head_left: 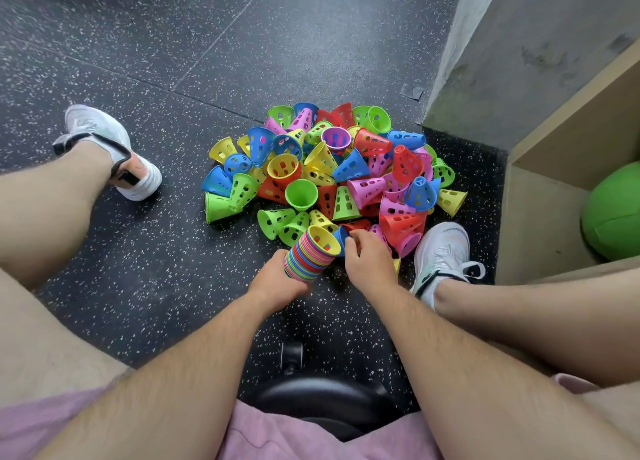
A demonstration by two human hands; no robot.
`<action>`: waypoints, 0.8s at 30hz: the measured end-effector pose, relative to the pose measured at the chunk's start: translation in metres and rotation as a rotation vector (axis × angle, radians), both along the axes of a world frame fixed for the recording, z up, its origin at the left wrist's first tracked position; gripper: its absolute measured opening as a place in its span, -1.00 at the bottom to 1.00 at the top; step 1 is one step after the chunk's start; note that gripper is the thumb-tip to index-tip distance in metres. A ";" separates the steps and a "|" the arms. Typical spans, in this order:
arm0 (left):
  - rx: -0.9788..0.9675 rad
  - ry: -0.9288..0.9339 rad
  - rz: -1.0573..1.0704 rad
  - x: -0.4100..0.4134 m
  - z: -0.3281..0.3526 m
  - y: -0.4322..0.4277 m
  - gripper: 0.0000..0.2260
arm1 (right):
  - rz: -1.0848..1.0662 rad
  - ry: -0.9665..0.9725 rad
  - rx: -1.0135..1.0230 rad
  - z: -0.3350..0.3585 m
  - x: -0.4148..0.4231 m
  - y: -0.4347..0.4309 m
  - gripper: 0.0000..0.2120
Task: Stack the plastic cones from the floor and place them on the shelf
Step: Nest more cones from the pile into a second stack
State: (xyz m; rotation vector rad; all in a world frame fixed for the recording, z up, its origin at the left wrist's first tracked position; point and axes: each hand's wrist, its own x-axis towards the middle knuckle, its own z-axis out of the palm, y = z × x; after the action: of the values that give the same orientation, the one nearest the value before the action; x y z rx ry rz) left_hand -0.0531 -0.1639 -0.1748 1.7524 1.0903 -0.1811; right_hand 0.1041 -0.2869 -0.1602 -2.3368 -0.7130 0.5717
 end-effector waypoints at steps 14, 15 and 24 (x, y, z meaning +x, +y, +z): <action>0.034 0.055 -0.022 -0.004 -0.003 0.004 -0.60 | 0.021 -0.031 -0.157 -0.024 0.002 0.013 -0.80; 0.029 0.061 -0.019 -0.005 -0.003 0.004 -0.57 | 0.015 -0.032 -0.143 -0.024 0.001 0.013 -0.82; 0.044 0.112 -0.006 -0.013 -0.003 0.006 -0.46 | -0.071 -0.106 0.141 -0.004 0.006 0.014 -0.83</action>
State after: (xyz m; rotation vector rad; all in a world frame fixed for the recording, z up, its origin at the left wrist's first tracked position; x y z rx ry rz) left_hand -0.0665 -0.1576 -0.1778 1.8022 1.1774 -0.2634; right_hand 0.1100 -0.2727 -0.1642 -2.2633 -0.6924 0.3562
